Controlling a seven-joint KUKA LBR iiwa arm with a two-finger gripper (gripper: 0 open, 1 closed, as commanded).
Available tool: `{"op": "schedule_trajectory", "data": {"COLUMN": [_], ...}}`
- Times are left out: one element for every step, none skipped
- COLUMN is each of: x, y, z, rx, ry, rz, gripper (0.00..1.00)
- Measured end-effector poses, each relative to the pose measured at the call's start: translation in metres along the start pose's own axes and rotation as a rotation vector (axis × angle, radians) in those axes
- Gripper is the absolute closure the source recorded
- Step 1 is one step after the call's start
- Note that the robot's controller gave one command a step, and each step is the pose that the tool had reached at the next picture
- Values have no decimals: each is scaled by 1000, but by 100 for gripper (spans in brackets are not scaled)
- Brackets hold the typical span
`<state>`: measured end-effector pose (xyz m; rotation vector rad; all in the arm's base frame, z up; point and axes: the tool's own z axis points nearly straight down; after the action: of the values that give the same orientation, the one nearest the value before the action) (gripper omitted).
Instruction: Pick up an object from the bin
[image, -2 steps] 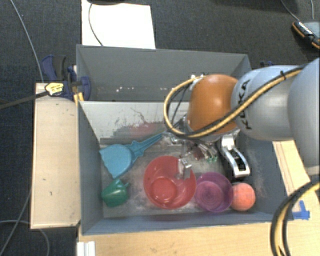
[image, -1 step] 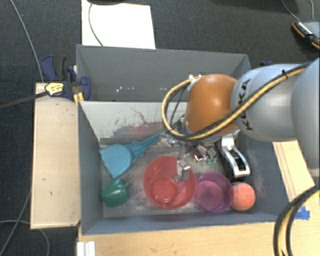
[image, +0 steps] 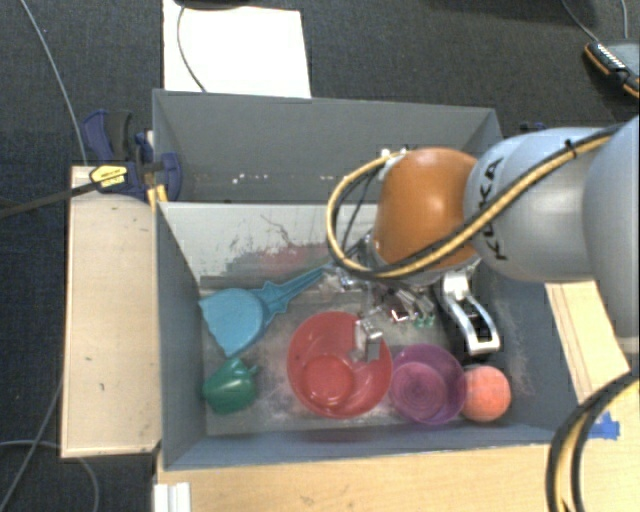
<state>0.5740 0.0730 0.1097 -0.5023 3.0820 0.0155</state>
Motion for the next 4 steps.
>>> {"op": "schedule_trajectory", "data": {"x": [3, -9, -3, -13], "y": [12, 10, -8, 0], "z": [4, 8, -24, -32], "rx": [-3, -1, -1, -3], "ry": [-1, -6, -12, -13], "rz": [3, 7, -18, 11], "gripper": [0, 0, 0, 0]}}
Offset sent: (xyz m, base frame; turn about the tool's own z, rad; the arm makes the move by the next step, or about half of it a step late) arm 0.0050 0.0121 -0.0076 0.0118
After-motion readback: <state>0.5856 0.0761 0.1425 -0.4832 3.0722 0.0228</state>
